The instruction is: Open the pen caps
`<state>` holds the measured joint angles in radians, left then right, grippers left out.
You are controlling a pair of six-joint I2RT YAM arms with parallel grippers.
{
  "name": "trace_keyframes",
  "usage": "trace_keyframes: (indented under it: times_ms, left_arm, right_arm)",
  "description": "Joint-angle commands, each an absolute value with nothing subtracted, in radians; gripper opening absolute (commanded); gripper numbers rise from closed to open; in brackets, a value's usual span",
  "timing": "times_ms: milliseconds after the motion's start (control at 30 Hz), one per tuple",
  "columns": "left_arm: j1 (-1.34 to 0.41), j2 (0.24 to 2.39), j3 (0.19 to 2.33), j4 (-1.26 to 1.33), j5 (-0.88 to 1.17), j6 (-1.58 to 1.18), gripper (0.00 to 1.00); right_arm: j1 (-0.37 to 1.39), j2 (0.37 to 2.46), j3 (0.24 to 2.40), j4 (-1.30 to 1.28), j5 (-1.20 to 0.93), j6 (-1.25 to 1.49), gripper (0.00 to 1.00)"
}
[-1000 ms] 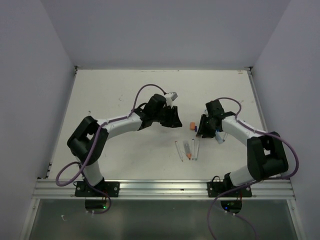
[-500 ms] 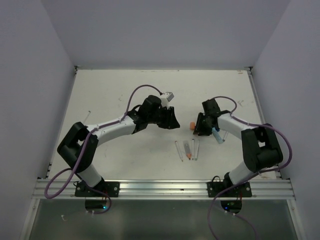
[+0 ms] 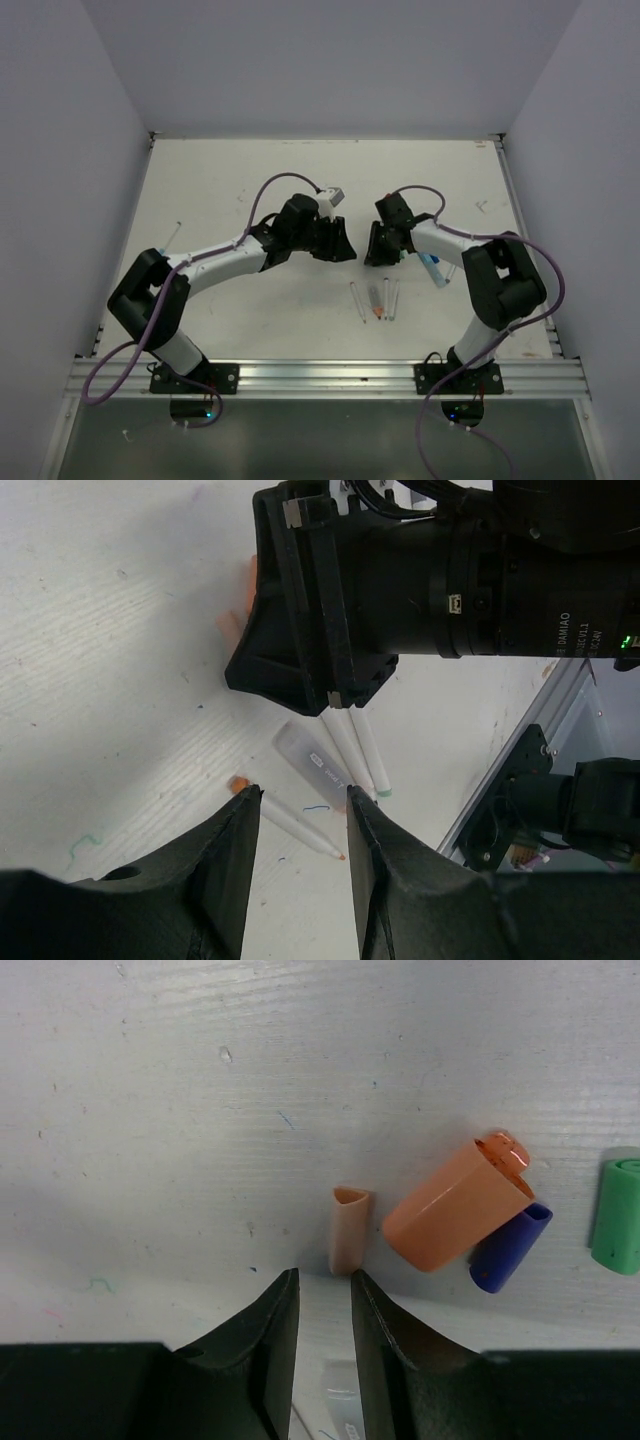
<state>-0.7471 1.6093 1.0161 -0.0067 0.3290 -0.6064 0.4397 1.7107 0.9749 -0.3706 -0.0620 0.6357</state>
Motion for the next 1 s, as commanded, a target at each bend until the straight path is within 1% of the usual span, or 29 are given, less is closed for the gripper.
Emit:
trace_keyframes:
  times_ms: [0, 167, 233, 333, 433, 500, 667, 767, 800, 967]
  left_arm:
    - [-0.742, 1.571, 1.006, 0.011, 0.334, -0.581, 0.43]
    - [-0.741, 1.571, 0.999, 0.014, 0.334, -0.581, 0.43]
    - [-0.741, 1.568, 0.994, 0.012, 0.334, -0.58, 0.43]
    - [-0.741, 1.556, 0.983, 0.015, 0.328, -0.58, 0.44]
    - [-0.741, 1.543, 0.973, 0.02, 0.322, -0.578, 0.44]
    - [-0.741, 1.542, 0.969, 0.026, 0.324, -0.577, 0.44]
    - [-0.741, 1.526, 0.959, 0.044, 0.328, -0.575, 0.45]
    - [-0.741, 1.514, 0.943, 0.066, 0.351, -0.583, 0.47]
    - [-0.741, 1.509, 0.94, 0.071, 0.359, -0.584, 0.47]
    - [-0.741, 1.496, 0.908, 0.101, 0.4, -0.594, 0.49]
  right_arm:
    - [0.451, 1.743, 1.012, -0.377, -0.015, 0.663, 0.31]
    - [0.454, 1.784, 1.064, -0.39, 0.035, 0.646, 0.33]
    - [0.454, 1.789, 1.083, -0.399, 0.043, 0.623, 0.36]
    - [0.462, 1.727, 1.081, -0.402, 0.055, 0.598, 0.39]
    - [0.462, 1.614, 1.071, -0.425, 0.072, 0.563, 0.43]
    - [0.46, 1.547, 1.086, -0.478, 0.093, 0.543, 0.45]
    - [0.422, 1.509, 1.175, -0.687, 0.205, 0.499, 0.51]
    - [0.339, 1.497, 1.151, -0.73, 0.216, 0.482, 0.6]
    - [0.298, 1.496, 1.141, -0.735, 0.218, 0.474, 0.67]
    - [0.229, 1.502, 1.071, -0.744, 0.272, 0.46, 0.78]
